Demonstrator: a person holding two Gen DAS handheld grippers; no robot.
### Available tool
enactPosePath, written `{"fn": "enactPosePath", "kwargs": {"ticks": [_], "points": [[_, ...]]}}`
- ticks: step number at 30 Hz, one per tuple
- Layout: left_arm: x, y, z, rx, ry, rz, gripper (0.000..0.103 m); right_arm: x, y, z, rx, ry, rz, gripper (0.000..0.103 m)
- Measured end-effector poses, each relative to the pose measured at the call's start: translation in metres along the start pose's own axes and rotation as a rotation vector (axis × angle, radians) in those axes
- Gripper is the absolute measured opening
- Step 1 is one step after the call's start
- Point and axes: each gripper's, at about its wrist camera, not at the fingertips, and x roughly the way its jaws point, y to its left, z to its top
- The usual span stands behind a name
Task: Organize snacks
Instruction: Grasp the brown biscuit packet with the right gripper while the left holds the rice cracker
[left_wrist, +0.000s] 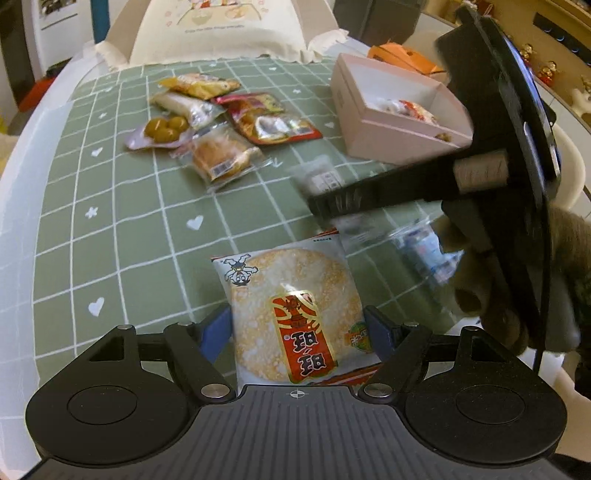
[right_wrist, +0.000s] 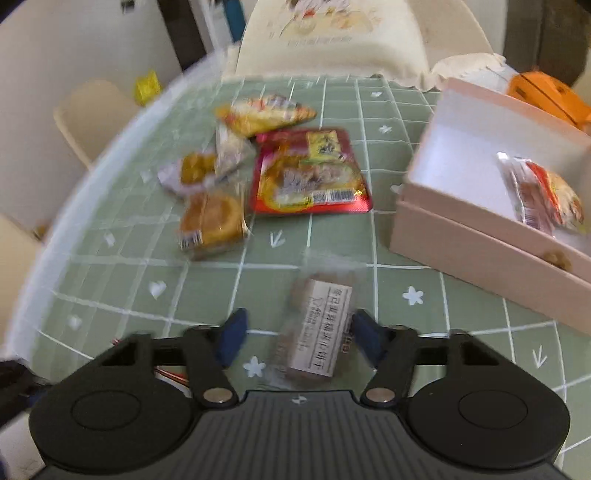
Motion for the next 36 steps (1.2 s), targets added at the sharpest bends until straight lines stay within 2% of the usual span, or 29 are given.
{"fn": "enactPosePath", "kwargs": {"ticks": [2,3,4,5,9,11,12,13,14,16,20,23,25,27,28,30,33,36], "points": [[-0.002,-0.006,0.004,0.001,0.003,-0.017,0.081,-0.007,0.009,-0.005,-0.076,0.016,-0.009,0.031],[-0.002,-0.011,0.005,0.005,0.002,-0.028,0.081,-0.017,0.005,-0.009,-0.067,0.022,0.023,0.015],[-0.003,-0.015,0.007,0.011,0.000,-0.038,0.081,-0.027,-0.001,-0.011,-0.048,0.020,0.048,0.004],[-0.003,-0.020,0.009,0.020,0.000,-0.048,0.081,-0.040,-0.009,-0.014,-0.028,0.013,0.058,0.001],[0.000,-0.038,0.014,0.063,-0.007,-0.076,0.081,-0.093,-0.042,-0.028,0.031,-0.082,0.059,0.001],[0.002,-0.040,0.014,0.066,-0.008,-0.064,0.081,-0.104,-0.052,-0.034,0.022,-0.108,0.054,0.003],[0.002,-0.039,0.012,0.061,-0.007,-0.048,0.081,-0.106,-0.055,-0.036,0.013,-0.115,0.048,0.005],[0.003,-0.034,0.010,0.051,-0.004,-0.025,0.081,-0.106,-0.057,-0.039,0.012,-0.110,0.043,0.012],[0.004,-0.028,0.008,0.036,-0.001,-0.002,0.081,-0.103,-0.057,-0.041,0.018,-0.099,0.041,0.017],[0.004,-0.015,0.005,0.005,0.007,0.049,0.082,-0.094,-0.054,-0.045,0.031,-0.081,0.054,0.037],[0.001,0.011,-0.001,-0.040,0.016,0.162,0.082,-0.069,-0.030,-0.047,0.045,-0.040,0.105,0.040],[-0.004,0.026,-0.001,-0.085,0.014,0.187,0.082,-0.044,-0.004,-0.039,0.042,-0.018,0.119,0.046],[-0.007,0.033,-0.001,-0.102,0.009,0.196,0.082,-0.027,0.009,-0.033,0.025,-0.006,0.096,0.053],[-0.008,0.036,-0.001,-0.115,0.004,0.195,0.082,-0.018,0.023,-0.031,-0.022,-0.039,0.052,0.057],[-0.008,0.037,-0.001,-0.119,0.003,0.190,0.082,-0.014,0.030,-0.031,-0.069,-0.042,0.019,0.047],[-0.010,0.032,-0.001,-0.119,-0.001,0.179,0.082,-0.015,0.040,-0.032,-0.161,-0.038,-0.018,0.037],[-0.012,0.020,0.001,-0.102,-0.012,0.155,0.082,-0.032,0.026,-0.032,-0.138,-0.016,0.034,0.037],[-0.009,0.003,0.008,-0.071,-0.018,0.124,0.081,-0.067,0.001,-0.036,-0.080,-0.077,0.018,0.037]]}}
